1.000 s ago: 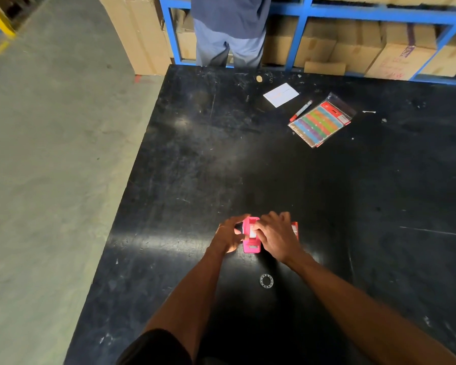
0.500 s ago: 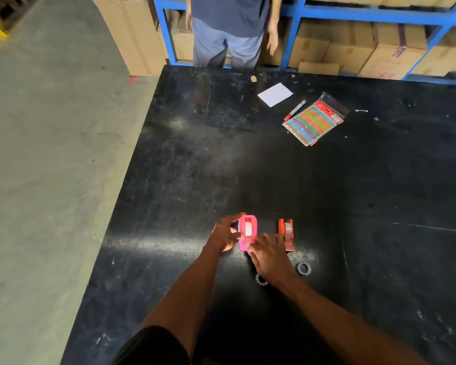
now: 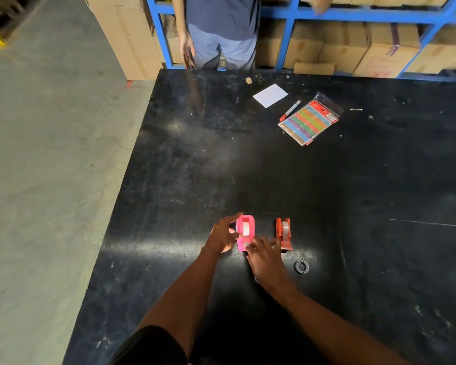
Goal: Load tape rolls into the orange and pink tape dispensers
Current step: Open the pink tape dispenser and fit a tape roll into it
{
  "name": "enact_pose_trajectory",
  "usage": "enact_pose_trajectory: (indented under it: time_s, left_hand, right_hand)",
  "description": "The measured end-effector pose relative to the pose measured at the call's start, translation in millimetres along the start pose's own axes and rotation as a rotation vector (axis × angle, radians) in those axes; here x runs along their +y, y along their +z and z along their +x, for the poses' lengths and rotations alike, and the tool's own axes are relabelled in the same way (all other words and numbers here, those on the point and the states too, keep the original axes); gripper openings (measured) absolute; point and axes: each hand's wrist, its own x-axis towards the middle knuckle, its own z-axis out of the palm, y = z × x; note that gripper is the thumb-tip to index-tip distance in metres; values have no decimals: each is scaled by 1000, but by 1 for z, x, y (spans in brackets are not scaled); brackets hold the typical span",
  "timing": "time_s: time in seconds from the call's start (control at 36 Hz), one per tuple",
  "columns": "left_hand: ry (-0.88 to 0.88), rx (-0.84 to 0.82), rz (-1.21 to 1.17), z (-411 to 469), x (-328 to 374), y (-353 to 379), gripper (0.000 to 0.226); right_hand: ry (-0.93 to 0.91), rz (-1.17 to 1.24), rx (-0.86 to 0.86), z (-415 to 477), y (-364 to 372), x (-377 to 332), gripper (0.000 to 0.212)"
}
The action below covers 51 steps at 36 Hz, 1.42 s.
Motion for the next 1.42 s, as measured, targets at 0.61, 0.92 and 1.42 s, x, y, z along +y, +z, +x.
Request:
enact_pose_trajectory:
  time_s: [0.61,0.92,1.42]
  left_hand:
    - [-31,-45,82,-15,4,8,73]
    - [-54,-106,-21,-20,8,11,71]
    - [345,151,431,-83,-17,78,28]
  right_hand:
    - [46,70,-26,-1,0,-1,30]
    - [-26,106,-30,-16,-6,9,34]
    - [390,149,154,-87,27,90,17]
